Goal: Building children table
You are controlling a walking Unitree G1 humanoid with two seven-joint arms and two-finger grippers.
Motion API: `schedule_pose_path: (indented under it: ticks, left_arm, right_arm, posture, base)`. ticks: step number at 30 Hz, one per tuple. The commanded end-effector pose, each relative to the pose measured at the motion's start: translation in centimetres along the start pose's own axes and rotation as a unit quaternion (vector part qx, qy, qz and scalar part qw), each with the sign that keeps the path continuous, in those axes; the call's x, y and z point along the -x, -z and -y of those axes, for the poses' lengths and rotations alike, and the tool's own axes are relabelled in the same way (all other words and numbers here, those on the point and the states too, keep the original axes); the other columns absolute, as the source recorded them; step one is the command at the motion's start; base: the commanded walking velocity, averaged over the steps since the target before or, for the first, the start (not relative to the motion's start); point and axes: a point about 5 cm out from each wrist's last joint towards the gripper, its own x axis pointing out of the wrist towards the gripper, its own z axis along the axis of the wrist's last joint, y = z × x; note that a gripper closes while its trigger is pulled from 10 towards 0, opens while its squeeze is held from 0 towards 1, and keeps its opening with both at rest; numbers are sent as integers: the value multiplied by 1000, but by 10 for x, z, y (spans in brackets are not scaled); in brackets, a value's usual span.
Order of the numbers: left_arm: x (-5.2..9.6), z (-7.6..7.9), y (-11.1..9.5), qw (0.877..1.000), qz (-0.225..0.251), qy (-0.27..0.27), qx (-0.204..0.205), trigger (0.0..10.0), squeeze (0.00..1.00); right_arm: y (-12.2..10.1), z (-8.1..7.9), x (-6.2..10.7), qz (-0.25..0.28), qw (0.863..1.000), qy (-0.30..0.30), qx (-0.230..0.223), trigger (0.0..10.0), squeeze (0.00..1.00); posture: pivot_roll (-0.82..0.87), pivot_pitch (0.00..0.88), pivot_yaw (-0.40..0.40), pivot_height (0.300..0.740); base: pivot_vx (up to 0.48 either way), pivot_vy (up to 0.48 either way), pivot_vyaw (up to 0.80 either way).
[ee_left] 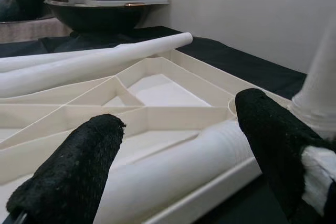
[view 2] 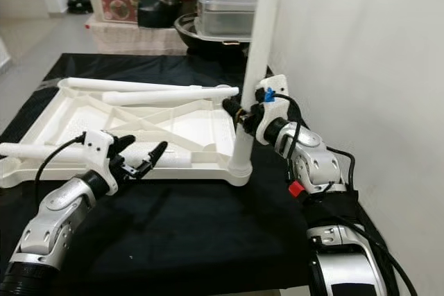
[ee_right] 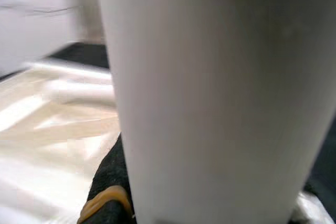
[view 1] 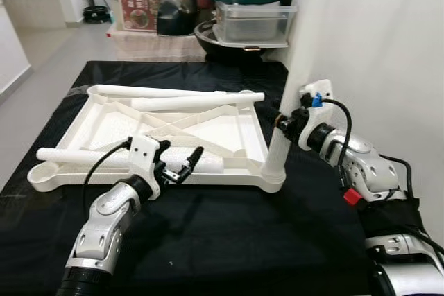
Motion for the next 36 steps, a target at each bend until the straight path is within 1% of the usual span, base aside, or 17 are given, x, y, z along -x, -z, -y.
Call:
schedule_pose_path:
  ticks: [1,5,6,10,11,12,13,16,17,22,24,26,29,30,31,32,36]
  left_arm:
    - [0,3,5,1000,-11,3,1,10000,0]
    - [0,3,5,1000,-10,3,2,10000,0]
    - [0,3,5,1000,-10,3,2,10000,0]
    - [0,2,5,1000,-11,3,1,10000,0]
    - [-1,2,4,1000,-11,3,0,10000,0]
    - [-1,1,4,1000,-11,3,0,10000,0]
    - [-1,1,4,1000,-11,3,0,10000,0]
    - [-1,0,3,1000,-10,3,0,10000,0]
    - [-1,1,4,1000,-10,3,0,10000,0]
    - [-1,1,4,1000,-10,4,1,10000,0]
    - [-2,1,4,1000,-9,4,0,10000,0]
    - [-2,1,3,1000,-8,2,0,10000,0]
    - [-2,1,3,1000,-8,2,0,10000,0]
    - [-1,1,3,1000,-8,1,0,10000,0]
    - [-1,1,3,1000,-8,1,0,10000,0]
    - [0,2,4,1000,-9,0,1,10000,0]
    - [1,1,5,1000,-10,-2,1,10000,0]
  right_arm:
    - [23,21,8,-49,988,145,-29,0,0]
    - [27,17,8,-52,985,157,-39,0,0]
    - [31,5,7,-62,987,141,-38,10000,0]
    - [33,-26,3,-54,995,76,-37,10000,0]
    - [29,-36,1,-31,997,41,-59,10000,639]
    - [25,-41,-1,-14,997,22,-77,10000,639]
    - [18,-44,-3,-6,996,-16,-83,10000,1000]
    - [14,-46,-4,-3,996,-38,-84,10000,1000]
    - [-4,-46,-3,28,991,-121,-59,10000,0]
    - [-20,-48,8,54,973,-222,-33,10000,0]
    - [-18,-47,23,30,946,-324,18,10000,0]
    - [-9,-43,29,-5,932,-360,42,3176,0]
    - [-6,-41,29,-15,931,-363,41,3176,0]
    - [-1,-39,28,-23,933,-358,26,0,0]
    - [-1,-39,28,-23,933,-358,26,0,0]
    - [10,-25,9,-48,971,-236,16,0,0]
    - [18,1,-10,-59,998,-11,3,0,0]
  posture:
    - [10,0,-95,740]
    - [10,0,-95,740]
    - [11,0,-93,740]
    - [13,0,-93,740]
    - [14,0,-94,740]
    - [15,0,-95,740]
    - [15,0,-95,740]
    - [15,0,-95,740]
    - [12,0,-94,740]
    - [10,0,-92,740]
    - [12,0,-99,740]
    - [11,0,-102,740]
    - [11,0,-103,740]
    - [15,0,-104,740]
    - [15,0,-104,740]
    - [14,0,-103,740]
    - [14,0,-104,740]
  base:
    - [0,0,0]
    - [0,0,0]
    - [0,0,0]
    - [0,0,0]
    - [0,0,0]
    - [0,0,0]
    - [0,0,0]
    - [0,0,0]
    - [0,0,0]
    - [0,0,0]
    - [0,0,0]
    - [0,0,0]
    - [0,0,0]
    - [0,0,0]
    - [0,0,0]
    - [0,0,0]
    - [0,0,0]
